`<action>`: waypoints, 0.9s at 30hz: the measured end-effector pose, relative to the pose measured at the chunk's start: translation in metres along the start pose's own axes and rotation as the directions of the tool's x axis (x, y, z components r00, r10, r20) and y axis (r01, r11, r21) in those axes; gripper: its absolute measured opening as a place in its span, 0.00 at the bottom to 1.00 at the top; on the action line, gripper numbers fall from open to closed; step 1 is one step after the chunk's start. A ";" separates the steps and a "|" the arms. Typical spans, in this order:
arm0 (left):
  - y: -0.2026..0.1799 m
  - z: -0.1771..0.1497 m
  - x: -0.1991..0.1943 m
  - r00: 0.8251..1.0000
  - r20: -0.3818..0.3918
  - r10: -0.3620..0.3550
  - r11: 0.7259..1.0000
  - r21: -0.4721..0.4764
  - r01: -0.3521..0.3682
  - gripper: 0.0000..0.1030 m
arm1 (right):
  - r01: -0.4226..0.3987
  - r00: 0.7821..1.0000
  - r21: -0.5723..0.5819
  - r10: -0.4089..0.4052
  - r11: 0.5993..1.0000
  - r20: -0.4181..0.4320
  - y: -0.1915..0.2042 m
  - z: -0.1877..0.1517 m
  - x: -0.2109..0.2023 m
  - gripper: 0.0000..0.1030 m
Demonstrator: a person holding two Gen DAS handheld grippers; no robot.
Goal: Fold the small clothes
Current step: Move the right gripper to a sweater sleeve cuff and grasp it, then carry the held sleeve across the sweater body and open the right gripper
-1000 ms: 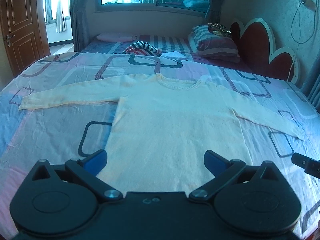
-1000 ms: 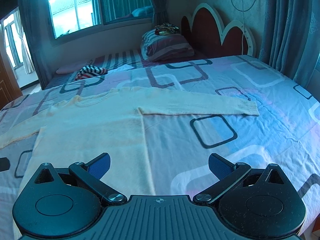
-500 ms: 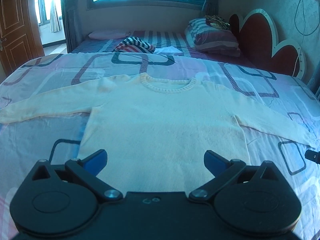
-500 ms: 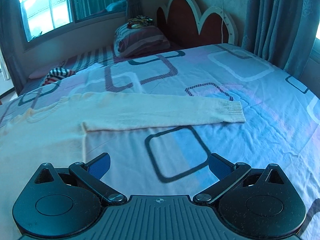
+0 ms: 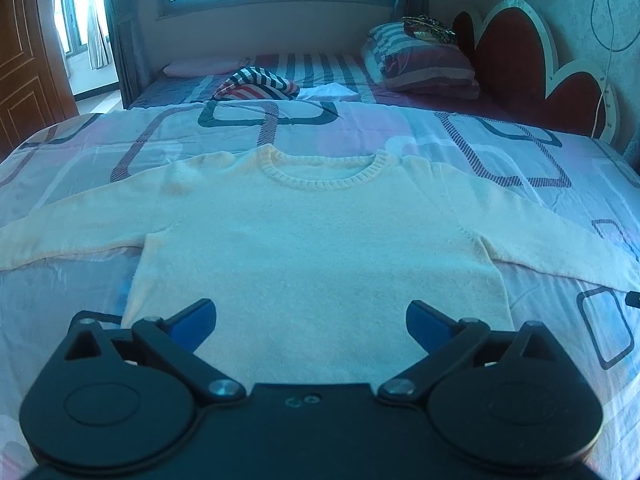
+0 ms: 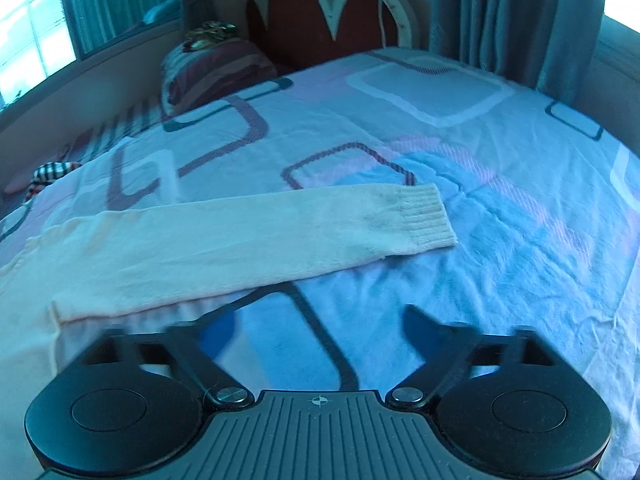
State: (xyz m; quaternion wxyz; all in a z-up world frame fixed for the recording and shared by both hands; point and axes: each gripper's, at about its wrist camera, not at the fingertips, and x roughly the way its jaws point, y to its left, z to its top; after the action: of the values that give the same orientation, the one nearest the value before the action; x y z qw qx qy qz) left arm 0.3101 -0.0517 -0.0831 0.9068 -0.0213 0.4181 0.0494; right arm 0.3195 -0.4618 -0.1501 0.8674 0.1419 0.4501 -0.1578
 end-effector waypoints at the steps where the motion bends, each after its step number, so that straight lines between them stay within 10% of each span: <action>1: 0.001 0.001 0.002 1.000 -0.003 0.005 1.000 0.000 -0.005 0.97 | 0.001 1.000 0.029 -0.001 1.000 -0.013 -0.005 0.002 0.006 0.68; 10: 0.014 0.005 0.019 0.999 -0.028 0.047 0.999 -0.005 -0.047 0.94 | 0.002 1.000 0.217 0.004 0.976 -0.026 -0.043 0.023 0.045 0.67; 17: 0.021 0.005 0.026 0.999 -0.041 0.032 0.999 -0.021 -0.033 0.86 | 0.031 0.998 0.228 -0.041 0.973 0.038 -0.044 0.038 0.058 0.08; 27: 0.027 0.010 0.021 1.000 -0.007 -0.002 1.000 -0.007 0.002 0.77 | -0.043 0.986 0.131 0.021 0.990 0.165 -0.012 0.050 0.042 0.02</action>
State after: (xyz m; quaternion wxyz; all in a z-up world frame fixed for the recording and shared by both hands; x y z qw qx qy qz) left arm 0.3280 -0.0224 -0.0928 0.9052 -0.0252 0.4212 0.0499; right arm 0.3742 -0.4980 -0.1589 0.8924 0.1936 0.3634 -0.1846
